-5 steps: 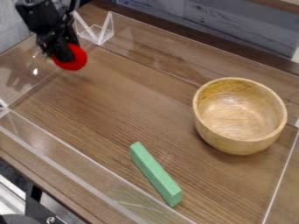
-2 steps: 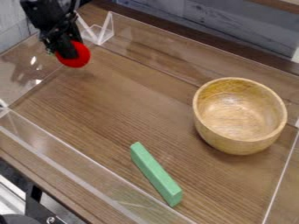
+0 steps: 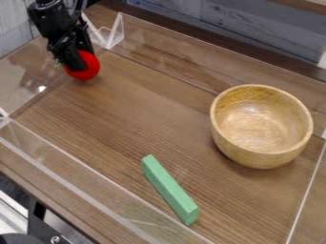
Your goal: Move the red object to the left side of the table
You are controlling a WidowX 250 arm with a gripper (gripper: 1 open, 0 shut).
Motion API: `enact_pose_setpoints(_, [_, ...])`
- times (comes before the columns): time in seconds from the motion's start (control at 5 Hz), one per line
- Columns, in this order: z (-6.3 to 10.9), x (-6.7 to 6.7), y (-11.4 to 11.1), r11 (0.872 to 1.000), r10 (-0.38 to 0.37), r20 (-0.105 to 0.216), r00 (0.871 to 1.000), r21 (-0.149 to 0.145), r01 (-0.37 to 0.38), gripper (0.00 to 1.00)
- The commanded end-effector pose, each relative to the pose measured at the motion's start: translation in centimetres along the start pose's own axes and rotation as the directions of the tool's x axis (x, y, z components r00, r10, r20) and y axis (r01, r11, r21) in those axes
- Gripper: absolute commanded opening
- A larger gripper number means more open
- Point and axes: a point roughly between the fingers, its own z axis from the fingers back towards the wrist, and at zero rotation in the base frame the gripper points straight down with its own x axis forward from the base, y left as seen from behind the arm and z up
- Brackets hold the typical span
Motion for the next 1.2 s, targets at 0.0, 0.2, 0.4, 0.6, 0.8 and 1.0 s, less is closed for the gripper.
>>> enact_pose_setpoints(0.0, [1.6, -0.5, -1.4, 0.999, -0.024, 0.033, 0.999, -0.046, 0.025, 1.00])
enact_pose_setpoints(0.2, [2.1, -1.9, -1.3, 0.999, -0.017, 0.043, 0.999, -0.048, 0.019, 1.00])
enact_pose_setpoints(0.4, [2.6, -3.3, -1.1, 0.999, -0.006, 0.051, 0.999, -0.048, 0.008, 1.00])
enact_pose_setpoints(0.6, [2.8, -4.4, -0.9, 0.999, 0.024, 0.053, 0.998, -0.046, -0.022, 0.00])
enact_pose_setpoints(0.8, [2.8, -4.2, -1.3, 0.999, 0.002, 0.046, 0.999, -0.032, -0.001, 1.00])
enact_pose_setpoints(1.0, [2.9, -4.0, -1.7, 1.000, -0.014, 0.036, 0.999, -0.021, 0.015, 1.00])
